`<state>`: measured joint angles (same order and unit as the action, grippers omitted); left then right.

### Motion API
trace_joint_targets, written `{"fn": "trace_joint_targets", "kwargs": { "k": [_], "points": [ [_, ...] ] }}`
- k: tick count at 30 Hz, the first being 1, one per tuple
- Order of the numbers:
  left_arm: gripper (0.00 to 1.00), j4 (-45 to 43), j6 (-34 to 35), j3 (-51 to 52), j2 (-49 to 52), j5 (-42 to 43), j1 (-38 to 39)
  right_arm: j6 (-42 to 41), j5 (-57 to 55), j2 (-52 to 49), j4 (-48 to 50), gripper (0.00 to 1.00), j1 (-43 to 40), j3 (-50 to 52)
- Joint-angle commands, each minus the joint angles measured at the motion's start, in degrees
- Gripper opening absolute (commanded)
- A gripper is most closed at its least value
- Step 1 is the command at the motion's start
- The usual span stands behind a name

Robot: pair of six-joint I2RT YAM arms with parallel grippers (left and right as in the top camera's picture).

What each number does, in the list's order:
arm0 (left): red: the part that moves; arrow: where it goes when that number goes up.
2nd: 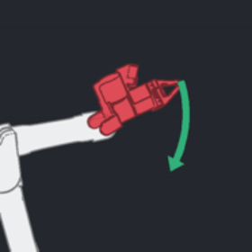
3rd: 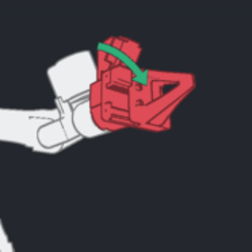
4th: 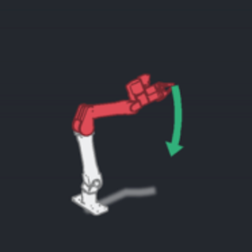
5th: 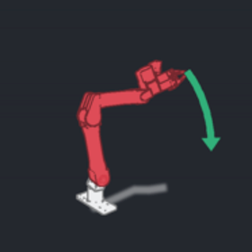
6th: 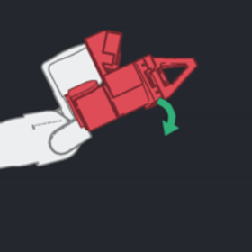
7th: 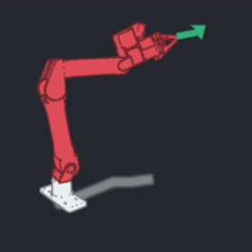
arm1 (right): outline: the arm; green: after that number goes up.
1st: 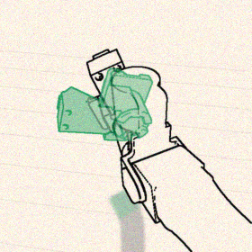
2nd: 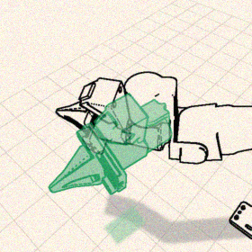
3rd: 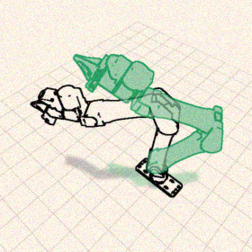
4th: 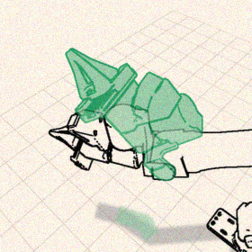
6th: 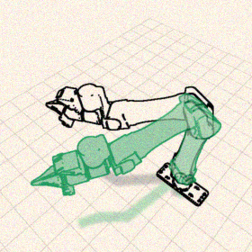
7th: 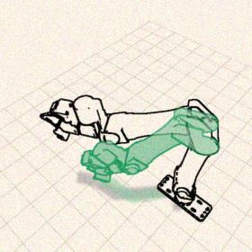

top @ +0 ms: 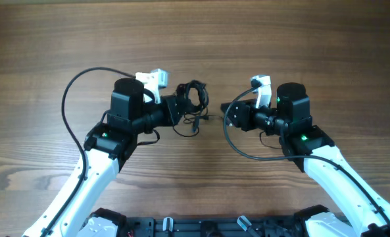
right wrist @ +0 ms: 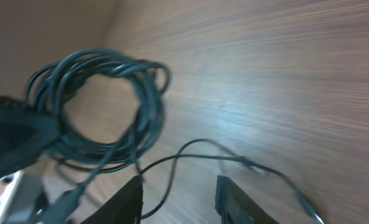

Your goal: Untangle cables

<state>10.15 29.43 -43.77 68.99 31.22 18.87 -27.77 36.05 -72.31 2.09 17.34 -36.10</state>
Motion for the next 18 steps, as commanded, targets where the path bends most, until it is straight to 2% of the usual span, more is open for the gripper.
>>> {"fn": "trace_joint_targets", "kwargs": {
  "k": [1,2,3,6,8,11,13,16,17,18],
  "points": [
    [0.04,-0.3,-15.3,-0.5,-1.0,2.8,-0.2,-6.5,11.9,0.4,1.0,0.31,-0.1,-0.2],
    [0.04,-0.3,-16.2,-0.5,-1.0,2.5,-0.2,-8.0,13.5,0.4,1.1,0.31,-0.1,-0.2],
    [0.04,-0.3,-16.2,-0.5,-1.0,1.9,-0.2,-9.4,16.1,0.4,1.3,0.35,-0.1,-0.2],
    [0.04,-0.6,-11.3,-0.5,-1.0,1.4,-0.2,-14.5,18.0,0.4,0.8,0.37,1.5,-0.2],
    [0.04,-0.6,-8.1,-0.5,-1.0,1.3,-0.2,-16.9,14.1,0.4,0.9,0.41,4.9,-0.2],
    [0.04,-0.5,-1.5,-0.5,-1.0,0.9,-0.2,-19.9,7.0,-0.2,1.7,0.39,10.6,-0.2],
    [0.04,-0.5,1.2,-0.5,-1.0,0.9,-0.2,-22.3,2.8,-1.4,2.1,0.34,13.5,-0.2],
    [0.04,-0.3,1.1,-0.5,-1.0,0.9,0.3,-25.7,1.5,-4.2,7.0,0.29,14.9,-0.2],
    [0.04,-0.2,1.1,-0.5,-1.0,0.9,0.6,-27.4,1.5,-5.2,9.4,0.21,15.0,-0.2],
    [0.04,-0.1,1.1,-0.5,-1.0,0.9,1.0,-28.6,1.5,-5.9,11.0,0.08,15.0,-0.2]
  ]
}}
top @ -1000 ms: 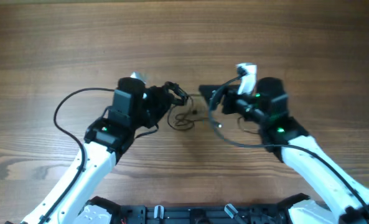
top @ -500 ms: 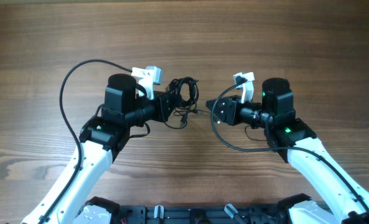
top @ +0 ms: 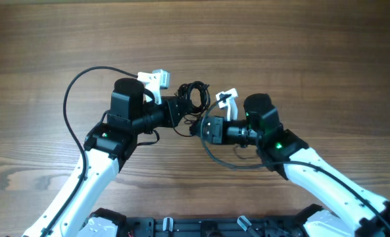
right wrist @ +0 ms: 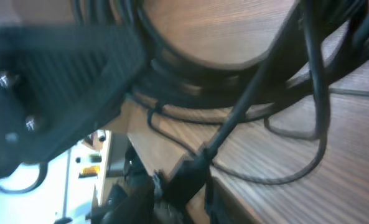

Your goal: Untangle cables

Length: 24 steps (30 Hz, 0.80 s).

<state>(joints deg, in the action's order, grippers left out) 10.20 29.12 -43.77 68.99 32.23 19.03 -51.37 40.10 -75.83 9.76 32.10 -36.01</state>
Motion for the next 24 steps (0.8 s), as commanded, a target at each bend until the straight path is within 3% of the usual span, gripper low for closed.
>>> {"fn": "trace_joint_targets", "kwargs": {
  "k": [1,4,9,14,20,24],
  "points": [
    [0.04,-0.1,1.4,-0.5,-1.0,-0.2,0.9,-5.8,-2.6,-2.7,4.3,0.04,0.2,-0.3],
    [0.04,0.1,0.5,-0.5,-1.0,-1.6,0.8,-0.8,-2.8,-2.8,4.7,0.04,-0.3,-0.3],
    [0.04,5.4,-15.7,-0.5,-1.0,-1.8,0.9,2.4,-2.9,-1.0,3.8,0.05,-5.7,-0.3],
    [0.04,4.1,-15.9,-0.5,-1.0,4.5,3.1,2.5,-12.5,-2.0,5.2,0.04,-4.7,-0.3],
    [0.04,3.7,-11.4,-0.5,-1.0,7.8,6.1,-1.1,-17.2,-5.0,11.3,0.04,-3.9,-0.3],
    [0.04,-2.1,-2.2,-0.5,-1.0,6.6,6.2,-1.1,-15.0,-7.1,10.3,0.05,-1.4,-0.3]
  ]
}}
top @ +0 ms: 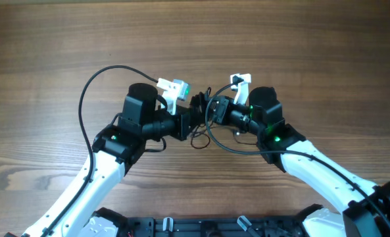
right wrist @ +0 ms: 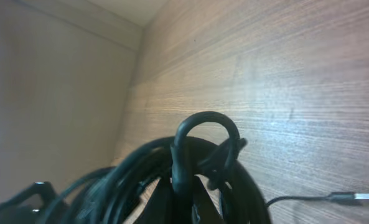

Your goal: Untangle cables

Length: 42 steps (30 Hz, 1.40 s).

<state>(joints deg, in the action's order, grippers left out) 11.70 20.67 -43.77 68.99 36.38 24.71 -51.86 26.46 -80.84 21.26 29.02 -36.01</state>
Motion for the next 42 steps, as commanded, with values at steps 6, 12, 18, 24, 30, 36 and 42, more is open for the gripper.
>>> {"fn": "trace_joint_targets", "kwargs": {
  "k": [6,12,18,24,30,36,42],
  "points": [
    [0.04,-4.4,2.2,-0.5,-1.0,2.8,0.5,14.9,13.6,-2.9,-1.9,0.16,2.0,-0.3],
    [0.04,-1.9,-7.0,-0.5,-1.0,16.7,-1.6,13.8,19.5,-2.8,-2.0,0.61,-3.7,-0.3],
    [0.04,-1.6,-7.0,-0.5,-1.0,24.3,-14.5,8.0,39.9,-2.8,-1.9,0.88,-14.3,-0.3],
    [0.04,-1.7,-7.0,-0.5,-1.0,24.3,-19.0,12.5,40.7,-2.9,-0.1,0.82,-15.7,-0.3],
    [0.04,-3.0,-14.2,-0.5,1.2,42.8,-19.4,18.5,27.8,-3.0,-3.0,0.63,-15.5,-0.3],
    [0.04,-3.2,-14.4,-0.5,5.3,52.0,-19.3,27.3,43.8,-3.0,9.6,0.90,-12.4,-0.3],
    [0.05,-3.2,-14.3,-0.5,5.3,52.8,-18.9,28.3,44.1,-3.2,9.6,0.51,-10.1,-0.3]
  ]
}}
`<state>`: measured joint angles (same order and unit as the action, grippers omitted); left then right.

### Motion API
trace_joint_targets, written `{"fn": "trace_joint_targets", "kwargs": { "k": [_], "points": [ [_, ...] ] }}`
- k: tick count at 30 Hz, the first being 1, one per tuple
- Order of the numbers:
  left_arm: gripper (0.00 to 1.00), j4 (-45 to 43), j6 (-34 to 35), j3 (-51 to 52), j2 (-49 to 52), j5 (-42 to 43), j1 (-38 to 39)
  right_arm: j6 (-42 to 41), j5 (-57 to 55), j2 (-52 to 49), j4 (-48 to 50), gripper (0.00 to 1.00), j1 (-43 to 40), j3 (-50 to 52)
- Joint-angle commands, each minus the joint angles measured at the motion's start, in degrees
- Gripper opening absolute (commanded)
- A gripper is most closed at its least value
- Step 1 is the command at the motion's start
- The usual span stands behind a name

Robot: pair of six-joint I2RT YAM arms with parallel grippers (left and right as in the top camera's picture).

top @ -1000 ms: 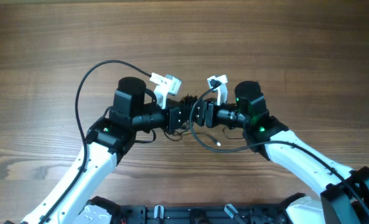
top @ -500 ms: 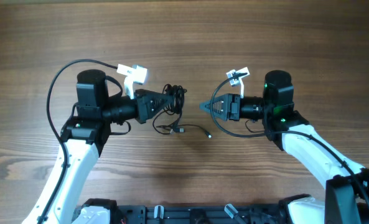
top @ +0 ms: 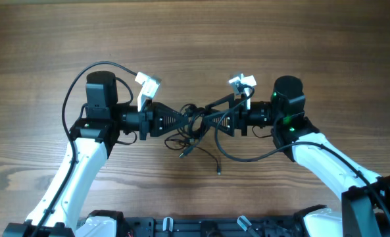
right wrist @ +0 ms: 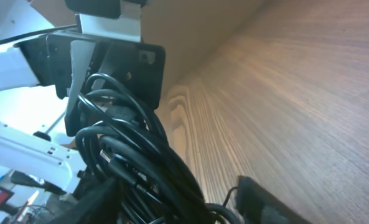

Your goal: Untangle cables

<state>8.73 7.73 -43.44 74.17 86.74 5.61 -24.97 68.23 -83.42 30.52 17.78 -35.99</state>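
A tangled bundle of black cable (top: 193, 122) hangs stretched between the two grippers over the middle of the wooden table (top: 195, 39). My left gripper (top: 180, 121) points right and is shut on the bundle's left side. My right gripper (top: 212, 123) points left with its jaws wide apart. In the right wrist view the bundle (right wrist: 140, 143) fills the gap and lies against the left finger, while the right finger (right wrist: 271, 202) stands off it. The left gripper (right wrist: 128, 62) shows just behind the bundle. Two loose cable ends (top: 181, 155) (top: 219, 172) trail onto the table.
The right arm's own black lead (top: 247, 157) loops over the table below its wrist. Above the left arm, that arm's lead (top: 83, 72) arcs. A white camera mount sits on each wrist (top: 147, 82) (top: 242, 81). Bare wood lies all around.
The two grippers stood close together at the table's middle; now they are farther apart with the bundle drawn out between them. The right jaws, shut on a loop then, are now wide apart.
At first my left gripper held the coil while the right stood open off to the right. The right then moved in under the coil, and afterwards was shut on one of its loops. Now the arms are apart, the bundle stretched and loose ends trailing.
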Motion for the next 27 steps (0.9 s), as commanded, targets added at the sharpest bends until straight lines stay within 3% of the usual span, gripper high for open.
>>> {"fn": "trace_joint_targets", "kwargs": {
  "k": [1,3,5,8,12,15,17,21,23,27],
  "points": [
    [0.04,-0.2,-1.3,-0.8,0.2,2.5,0.2,1.4,2.4,-0.6,0.3,0.46,1.6,-0.3],
    [0.04,-0.2,-1.3,-0.8,0.2,2.4,0.2,1.0,2.4,-0.6,0.3,0.31,2.8,-0.3],
    [0.11,-0.2,-1.3,-0.8,0.2,2.4,0.2,0.9,2.1,-0.6,0.2,0.04,3.7,-0.3],
    [0.32,-0.2,-1.3,-0.8,0.2,-1.7,0.2,-3.8,-3.1,-0.6,-1.7,0.04,2.0,-0.3],
    [0.58,1.7,1.9,-0.8,0.2,-13.9,0.2,-9.3,-3.9,-0.6,-1.9,0.04,-1.2,-0.3],
    [0.65,3.3,1.9,-0.8,0.2,-26.6,1.7,-9.3,-3.7,-0.6,-2.4,0.05,-1.2,-0.3],
    [0.70,0.8,1.9,-0.8,0.2,-28.8,1.9,-8.2,-3.7,-0.6,-4.3,0.04,-1.2,-0.3],
    [0.66,-4.0,1.4,-0.8,0.2,-28.8,4.6,-6.6,-3.7,-0.6,-7.7,0.04,-1.2,-0.3],
    [0.50,-3.7,-0.3,-0.8,0.2,-28.8,7.2,-6.6,-3.7,-0.6,-7.6,0.04,-1.2,-0.3],
    [0.43,0.7,-1.6,-0.8,1.3,-32.5,9.7,-6.7,-2.8,-0.6,-7.6,0.04,-1.3,-0.3]
  ]
}}
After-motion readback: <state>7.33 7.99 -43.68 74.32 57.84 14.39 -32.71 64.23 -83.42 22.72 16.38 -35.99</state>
